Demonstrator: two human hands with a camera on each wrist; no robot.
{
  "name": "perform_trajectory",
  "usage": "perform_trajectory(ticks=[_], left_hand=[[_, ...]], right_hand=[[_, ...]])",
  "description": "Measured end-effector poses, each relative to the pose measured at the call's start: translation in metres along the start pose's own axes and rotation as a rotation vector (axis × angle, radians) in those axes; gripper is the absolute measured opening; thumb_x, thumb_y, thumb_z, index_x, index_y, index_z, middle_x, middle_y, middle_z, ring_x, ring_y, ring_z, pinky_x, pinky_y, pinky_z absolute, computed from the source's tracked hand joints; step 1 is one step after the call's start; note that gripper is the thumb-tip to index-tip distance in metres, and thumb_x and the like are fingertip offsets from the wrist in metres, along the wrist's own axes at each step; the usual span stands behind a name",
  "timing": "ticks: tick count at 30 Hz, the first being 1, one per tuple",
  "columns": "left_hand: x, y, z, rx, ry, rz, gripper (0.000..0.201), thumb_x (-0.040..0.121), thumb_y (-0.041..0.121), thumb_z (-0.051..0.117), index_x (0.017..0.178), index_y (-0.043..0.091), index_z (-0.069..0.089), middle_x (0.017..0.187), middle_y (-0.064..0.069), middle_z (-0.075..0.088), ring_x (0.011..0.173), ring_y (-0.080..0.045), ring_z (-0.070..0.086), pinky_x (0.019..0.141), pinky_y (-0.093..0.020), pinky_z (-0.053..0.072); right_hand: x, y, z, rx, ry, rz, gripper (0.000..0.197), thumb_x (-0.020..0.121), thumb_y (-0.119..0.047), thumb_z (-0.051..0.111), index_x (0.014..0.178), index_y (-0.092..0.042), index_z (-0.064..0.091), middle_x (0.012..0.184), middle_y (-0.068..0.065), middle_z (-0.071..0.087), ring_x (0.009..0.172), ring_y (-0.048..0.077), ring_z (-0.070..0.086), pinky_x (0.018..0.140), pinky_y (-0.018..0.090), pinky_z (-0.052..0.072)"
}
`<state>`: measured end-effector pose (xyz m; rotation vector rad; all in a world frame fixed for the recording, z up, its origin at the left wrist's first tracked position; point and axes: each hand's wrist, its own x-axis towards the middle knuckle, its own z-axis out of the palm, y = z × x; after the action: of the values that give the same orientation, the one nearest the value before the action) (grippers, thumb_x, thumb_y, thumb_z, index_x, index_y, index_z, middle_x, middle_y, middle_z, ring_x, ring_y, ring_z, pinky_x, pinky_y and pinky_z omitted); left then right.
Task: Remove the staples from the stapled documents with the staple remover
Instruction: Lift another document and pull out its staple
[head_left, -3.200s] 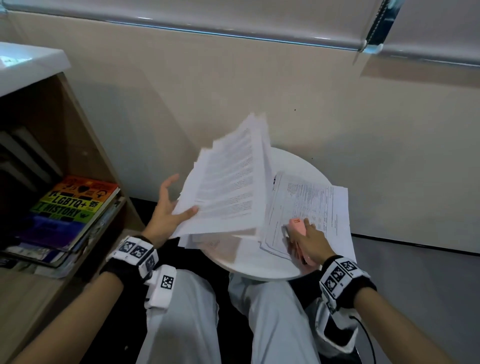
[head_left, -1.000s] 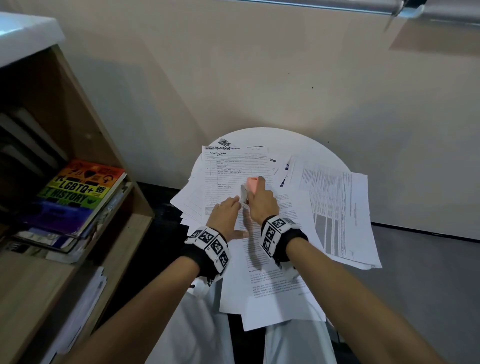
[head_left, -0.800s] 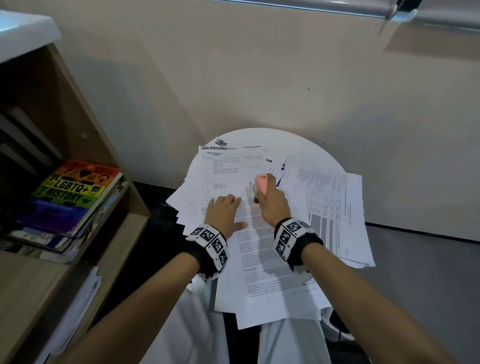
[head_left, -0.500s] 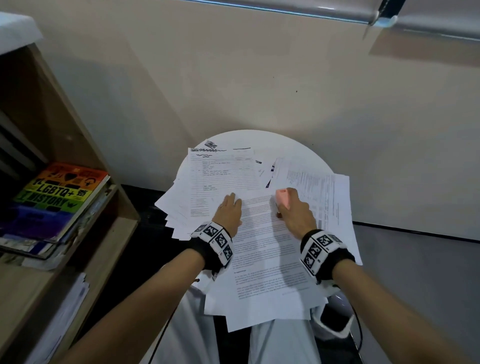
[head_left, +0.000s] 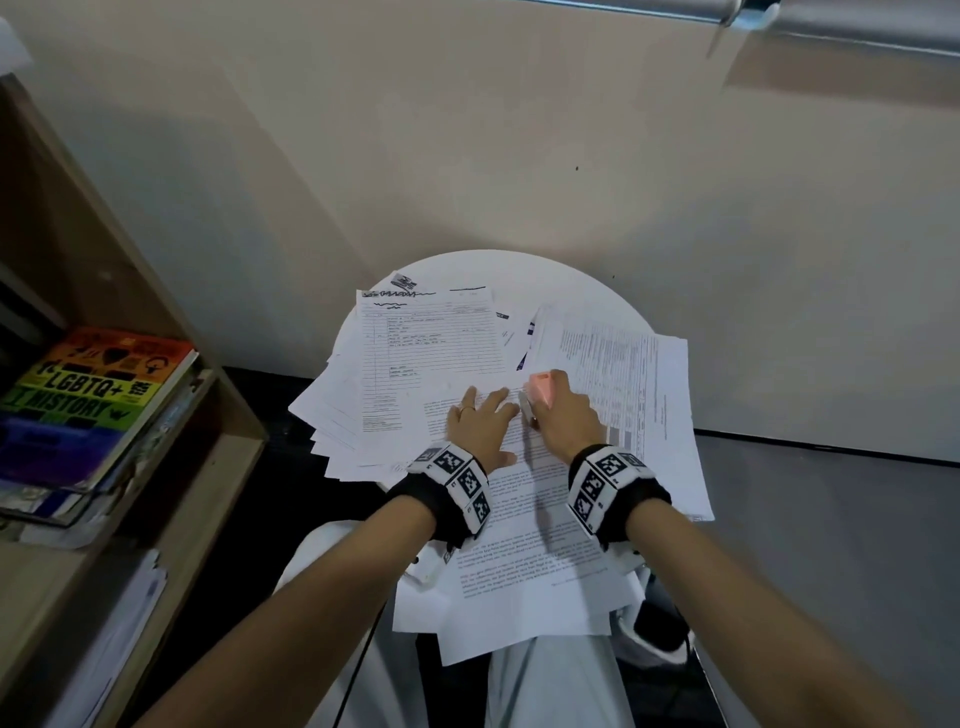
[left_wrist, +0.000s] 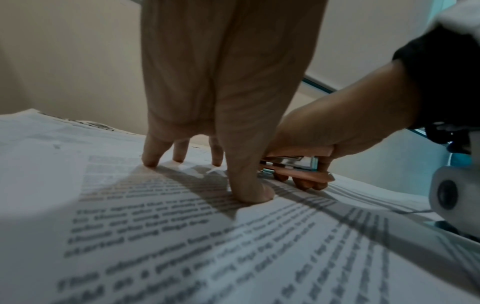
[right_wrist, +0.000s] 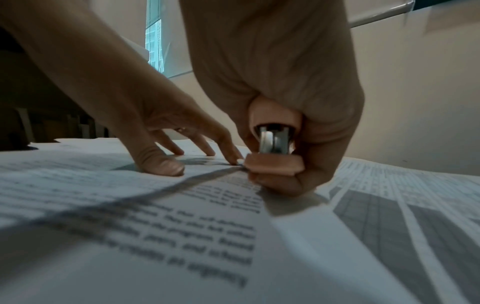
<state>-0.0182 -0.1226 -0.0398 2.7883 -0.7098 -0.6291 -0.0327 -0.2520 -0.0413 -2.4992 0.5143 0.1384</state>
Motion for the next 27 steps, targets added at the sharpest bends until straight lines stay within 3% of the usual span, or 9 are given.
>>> perform_trajectory(ticks=[6,11,16,19,22,27], left_hand=[[0.001,0.004,-0.002,0.0,-0.005,-0.004,0.069,0.085,0.026,0.067,0.144,0.02,0.03,0.16,0.006,0.006,0.147,-0.034,-0.001,0.116,-0.055,0.016],[0.002,0.003,-0.004,-0.019,-0.004,0.0,0.073,0.083,0.028,0.069,0.144,0.019,0.03,0.159,0.003,0.011,0.147,-0.035,0.003,0.116,-0.055,0.018],[0.002,0.006,-0.006,-0.002,-0.007,-0.008,0.069,0.083,0.027,0.07,0.141,0.02,0.033,0.158,0.003,0.012,0.146,-0.035,0.004,0.115,-0.056,0.02],[0.003,0.005,-0.004,0.0,-0.011,-0.007,0.073,0.083,0.028,0.069,0.144,0.019,0.03,0.158,0.003,0.012,0.147,-0.035,0.003,0.115,-0.056,0.019],[0.004,0.006,-0.005,-0.008,-0.012,-0.013,0.075,0.083,0.028,0.07,0.145,0.02,0.028,0.158,0.003,0.012,0.146,-0.035,0.003,0.115,-0.056,0.02],[0.003,0.007,-0.005,0.009,-0.021,-0.022,0.073,0.084,0.028,0.069,0.144,0.019,0.029,0.159,0.003,0.009,0.147,-0.035,0.002,0.115,-0.057,0.019]], right_hand=[[-0.007,-0.001,0.006,-0.197,0.058,-0.133,0.053,0.1,-0.029,0.041,0.148,-0.022,0.021,0.114,0.017,0.056,0.093,0.035,0.061,0.068,0.036,0.042],[0.007,-0.014,0.007,-0.064,0.047,0.017,0.046,0.101,-0.028,0.039,0.142,-0.014,0.026,0.117,0.02,0.058,0.102,0.038,0.059,0.071,0.036,0.039],[0.0,-0.004,0.011,-0.081,0.081,-0.127,0.052,0.099,-0.027,0.043,0.146,-0.022,0.023,0.113,0.014,0.055,0.095,0.035,0.059,0.072,0.039,0.044],[0.009,-0.01,0.009,-0.09,0.083,-0.052,0.047,0.1,-0.031,0.039,0.143,-0.016,0.026,0.112,0.019,0.06,0.095,0.036,0.06,0.07,0.037,0.041],[0.014,-0.018,0.005,-0.05,0.074,0.0,0.045,0.1,-0.033,0.037,0.139,-0.01,0.029,0.115,0.021,0.059,0.101,0.038,0.059,0.075,0.04,0.043],[0.008,-0.013,0.007,-0.066,0.095,-0.098,0.048,0.099,-0.024,0.043,0.143,-0.021,0.025,0.115,0.017,0.058,0.097,0.035,0.06,0.075,0.04,0.045]])
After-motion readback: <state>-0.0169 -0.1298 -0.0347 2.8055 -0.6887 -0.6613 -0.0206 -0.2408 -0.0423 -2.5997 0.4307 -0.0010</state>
